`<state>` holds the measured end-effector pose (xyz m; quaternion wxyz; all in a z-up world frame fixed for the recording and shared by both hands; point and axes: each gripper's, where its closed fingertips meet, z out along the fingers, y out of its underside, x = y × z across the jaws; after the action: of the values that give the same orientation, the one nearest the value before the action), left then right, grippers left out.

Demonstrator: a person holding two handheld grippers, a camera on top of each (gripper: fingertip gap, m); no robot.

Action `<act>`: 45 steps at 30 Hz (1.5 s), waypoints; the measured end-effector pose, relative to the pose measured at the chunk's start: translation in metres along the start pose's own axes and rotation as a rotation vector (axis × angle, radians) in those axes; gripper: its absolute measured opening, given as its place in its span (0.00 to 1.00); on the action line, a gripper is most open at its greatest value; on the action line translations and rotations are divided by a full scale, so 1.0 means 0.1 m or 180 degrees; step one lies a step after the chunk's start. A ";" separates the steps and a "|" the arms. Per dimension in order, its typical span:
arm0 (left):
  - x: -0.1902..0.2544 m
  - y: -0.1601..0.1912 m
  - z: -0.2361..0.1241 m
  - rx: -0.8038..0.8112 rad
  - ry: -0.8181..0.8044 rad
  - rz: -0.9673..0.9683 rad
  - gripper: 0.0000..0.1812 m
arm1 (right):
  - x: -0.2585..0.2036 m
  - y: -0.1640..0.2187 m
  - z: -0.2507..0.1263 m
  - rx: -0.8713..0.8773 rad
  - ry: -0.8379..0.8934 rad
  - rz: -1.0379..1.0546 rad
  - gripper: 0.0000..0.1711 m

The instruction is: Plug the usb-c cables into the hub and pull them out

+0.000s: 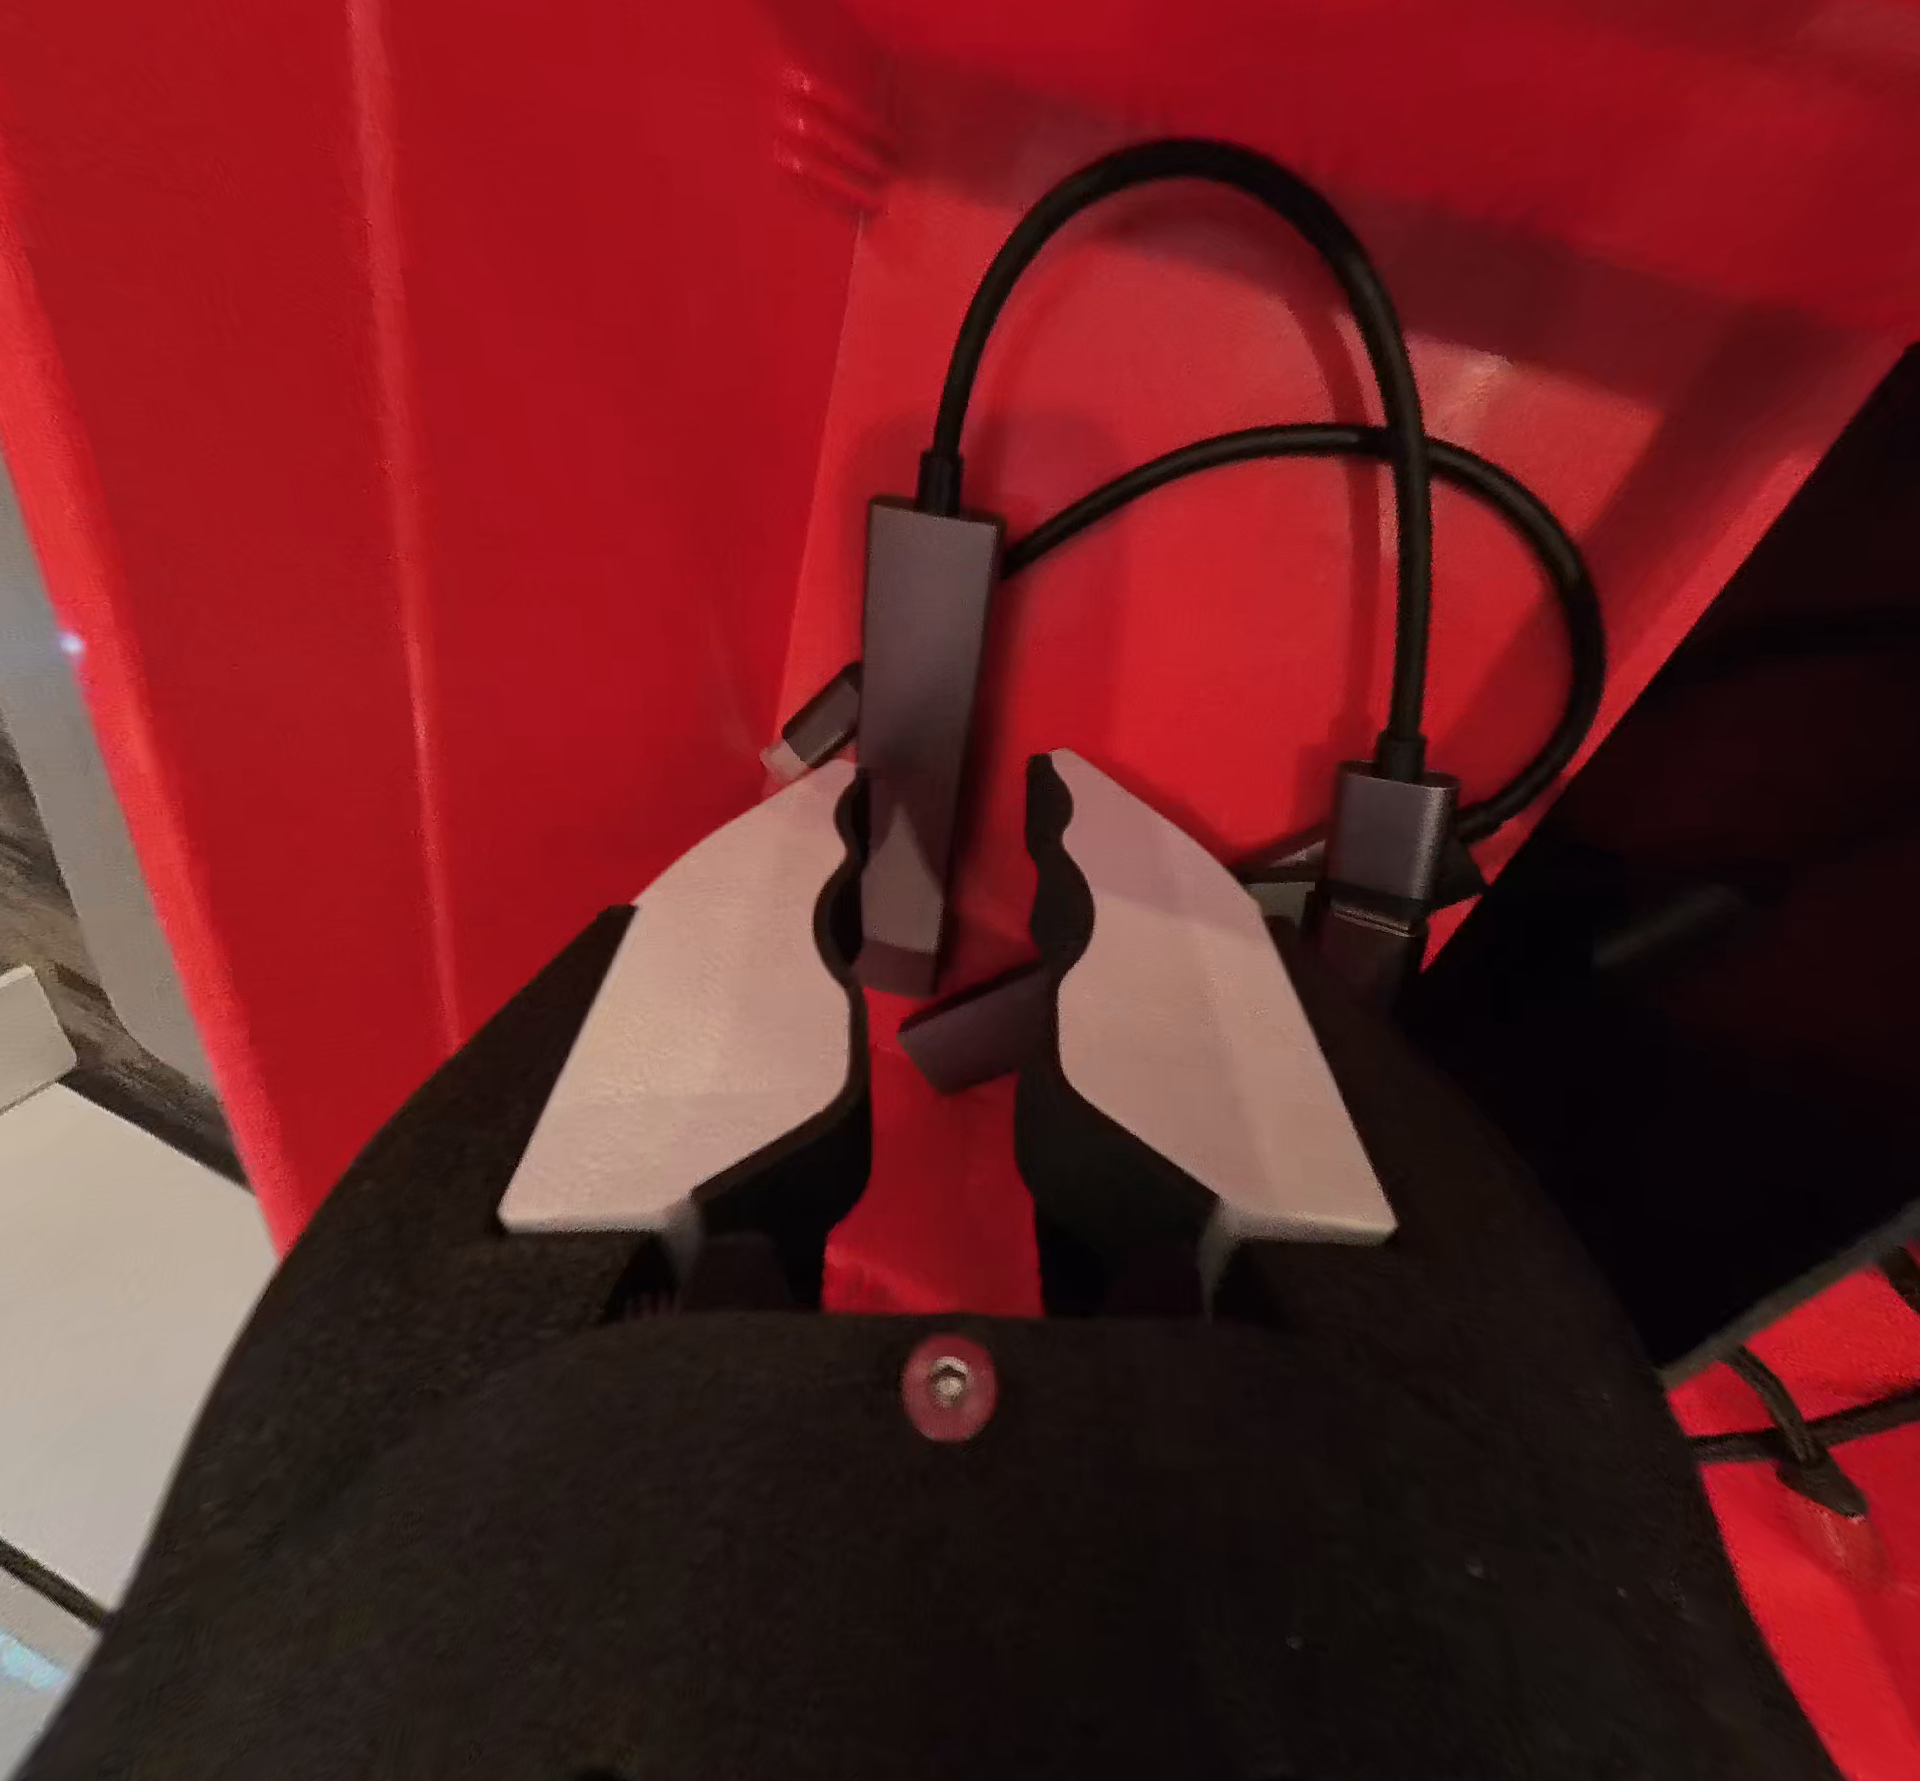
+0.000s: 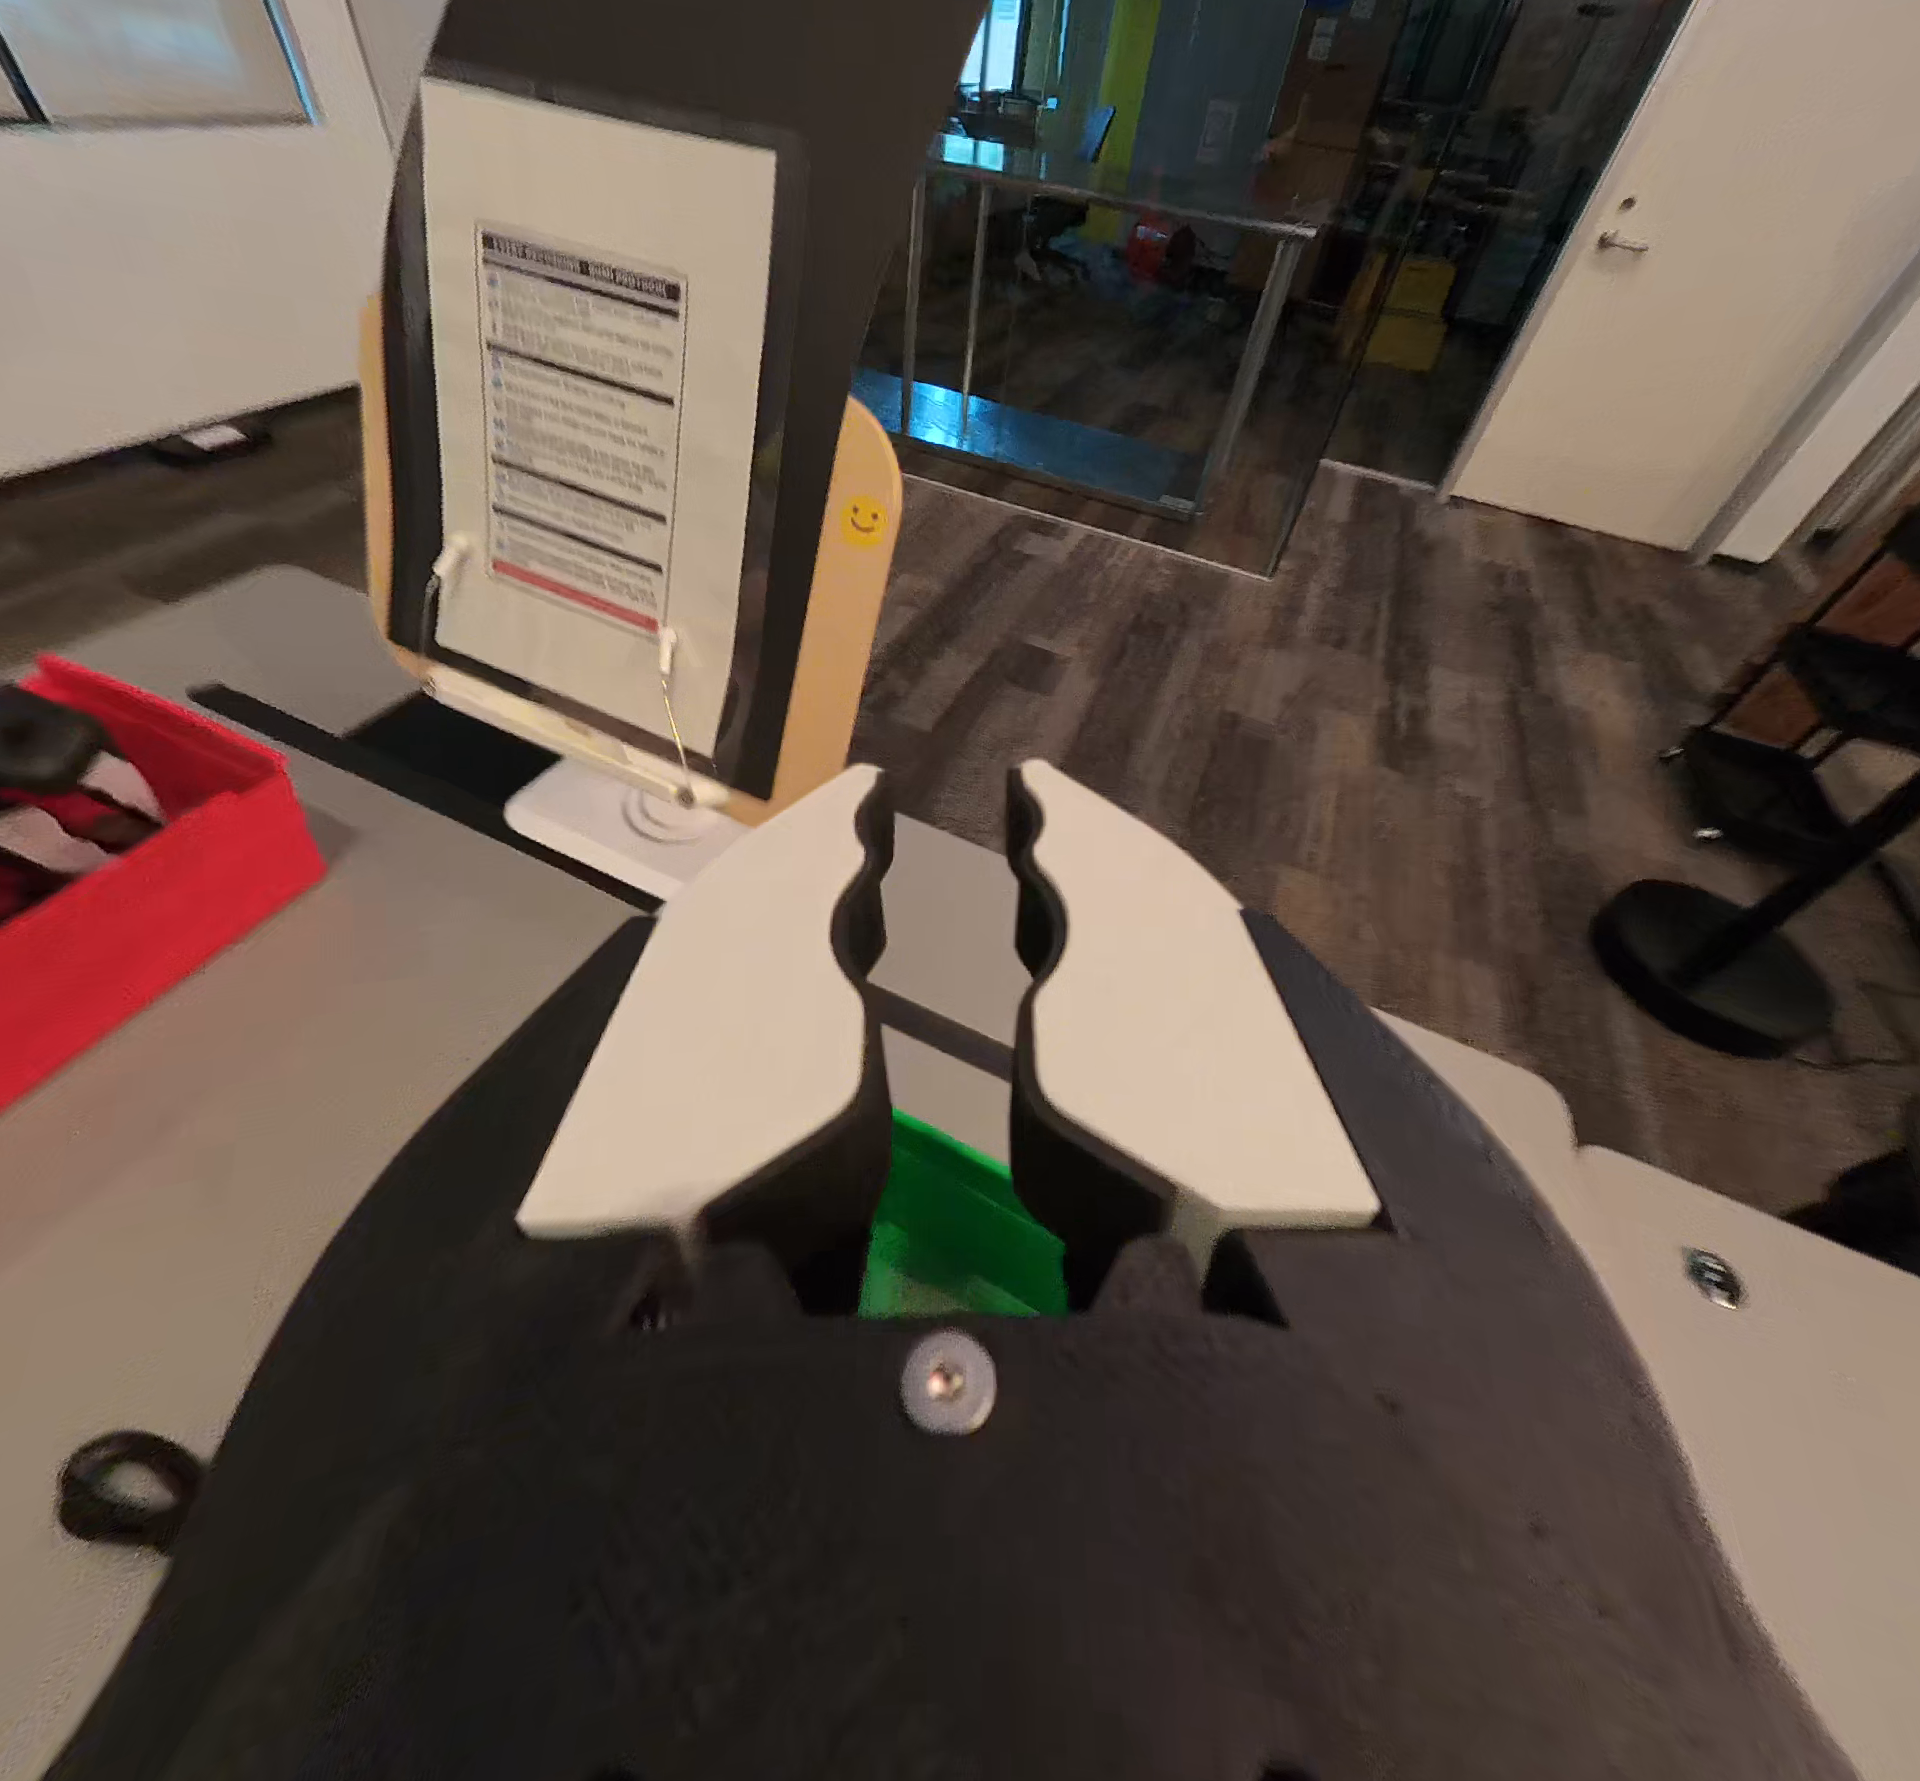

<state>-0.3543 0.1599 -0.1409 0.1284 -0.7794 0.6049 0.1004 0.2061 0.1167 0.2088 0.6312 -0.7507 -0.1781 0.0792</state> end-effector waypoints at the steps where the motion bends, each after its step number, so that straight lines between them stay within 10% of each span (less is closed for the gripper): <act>1: 0.00 -0.01 -0.02 0.0023 0.0021 0.0019 0.18 | -0.04 0.05 -0.07 0.0004 0.0042 -0.0099 0.13; 12: -0.04 0.04 0.10 -0.0275 0.0190 0.0177 0.25 | -0.96 0.49 -0.80 0.0851 -0.0111 -0.0593 0.16; 24: -0.13 0.14 0.07 -0.0704 -0.0028 -0.0001 0.12 | -0.78 1.14 -0.41 -0.0126 0.0198 -0.0790 0.16; 45: -0.60 0.26 -1.65 -0.0453 -0.1423 -0.0434 0.12 | -0.10 1.43 -1.24 0.0471 0.0250 -0.0059 0.16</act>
<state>-0.3942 0.1559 0.0321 0.2104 -0.7839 0.4988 0.3039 0.2630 -0.0209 0.0922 0.6921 -0.7029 -0.1537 0.0568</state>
